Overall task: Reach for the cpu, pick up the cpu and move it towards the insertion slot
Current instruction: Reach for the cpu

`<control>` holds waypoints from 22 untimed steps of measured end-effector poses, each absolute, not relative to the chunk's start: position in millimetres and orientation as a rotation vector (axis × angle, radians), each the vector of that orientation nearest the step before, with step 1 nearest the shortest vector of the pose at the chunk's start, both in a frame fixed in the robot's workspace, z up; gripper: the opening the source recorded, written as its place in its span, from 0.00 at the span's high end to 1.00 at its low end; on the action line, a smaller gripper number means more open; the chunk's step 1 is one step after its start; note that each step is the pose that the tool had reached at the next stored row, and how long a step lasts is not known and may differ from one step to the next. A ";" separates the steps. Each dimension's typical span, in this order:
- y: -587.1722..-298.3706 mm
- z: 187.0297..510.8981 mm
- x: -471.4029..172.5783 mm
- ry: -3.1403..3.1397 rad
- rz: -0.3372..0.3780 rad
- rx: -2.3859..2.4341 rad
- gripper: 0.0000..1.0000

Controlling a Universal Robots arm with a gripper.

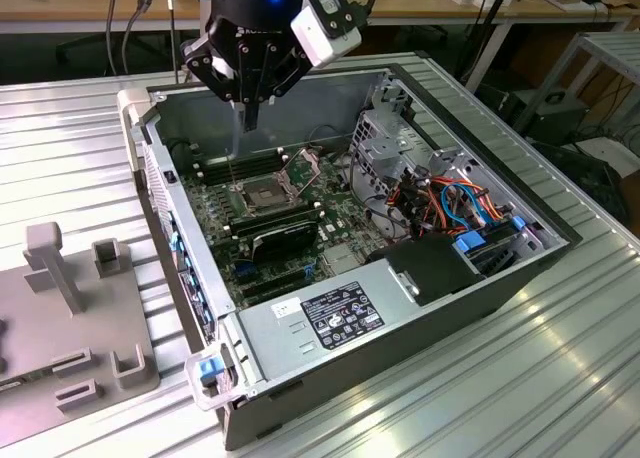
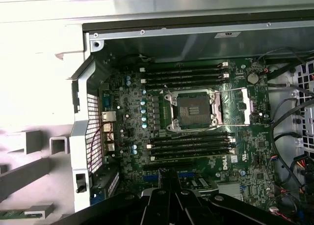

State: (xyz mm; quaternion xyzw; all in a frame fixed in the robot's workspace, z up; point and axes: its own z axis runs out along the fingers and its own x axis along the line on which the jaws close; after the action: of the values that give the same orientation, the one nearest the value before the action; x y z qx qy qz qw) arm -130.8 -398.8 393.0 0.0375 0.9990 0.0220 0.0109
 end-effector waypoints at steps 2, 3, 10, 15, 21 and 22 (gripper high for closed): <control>-398.8 392.9 -131.6 3.118 0.069 0.117 0.89; -398.8 392.9 -132.0 3.118 0.069 0.117 0.89; -398.8 392.8 -135.8 3.120 0.069 0.117 0.89; -398.9 392.7 -137.0 3.120 0.069 0.117 0.89; -398.8 392.6 -139.3 3.121 0.069 0.117 0.89; -398.9 392.6 -139.9 3.121 0.069 0.117 0.89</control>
State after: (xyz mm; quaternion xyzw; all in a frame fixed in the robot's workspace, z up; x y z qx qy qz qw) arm -139.9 -398.9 392.6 0.0375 0.9990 0.0220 0.0088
